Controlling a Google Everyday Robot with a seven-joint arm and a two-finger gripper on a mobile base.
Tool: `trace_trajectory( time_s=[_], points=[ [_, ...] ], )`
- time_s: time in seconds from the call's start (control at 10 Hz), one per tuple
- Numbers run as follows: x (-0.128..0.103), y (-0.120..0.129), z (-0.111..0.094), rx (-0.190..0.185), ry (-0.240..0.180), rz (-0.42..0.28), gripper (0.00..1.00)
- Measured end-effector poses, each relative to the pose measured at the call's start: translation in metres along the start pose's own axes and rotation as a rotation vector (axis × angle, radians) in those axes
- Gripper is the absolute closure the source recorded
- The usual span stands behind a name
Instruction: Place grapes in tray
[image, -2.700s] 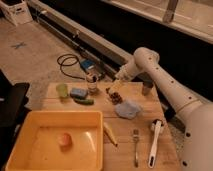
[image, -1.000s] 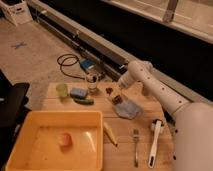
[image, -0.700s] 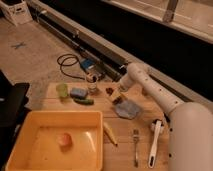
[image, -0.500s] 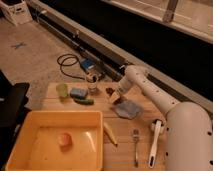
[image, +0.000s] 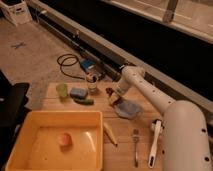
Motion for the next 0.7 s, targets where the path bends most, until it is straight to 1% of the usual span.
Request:
trace_trajectory(
  time_s=[0.1,0.2,0.3,0.4,0.5,0.7],
  points=[
    [-0.004,0.001,-0.005,0.012,-0.007,-0.006,0.72],
    [-0.008,0.003,-0.008,0.022,-0.011,-0.016,0.80],
    [-0.013,0.004,-0.014,0.048,-0.014,-0.028,0.89],
    [-0.018,0.005,-0.017,0.078,-0.017,-0.036,0.93],
    [-0.021,0.006,-0.019,0.103,-0.032,-0.036,0.93],
    [-0.025,0.005,-0.036,0.141,-0.068,-0.038,0.93]
  ],
)
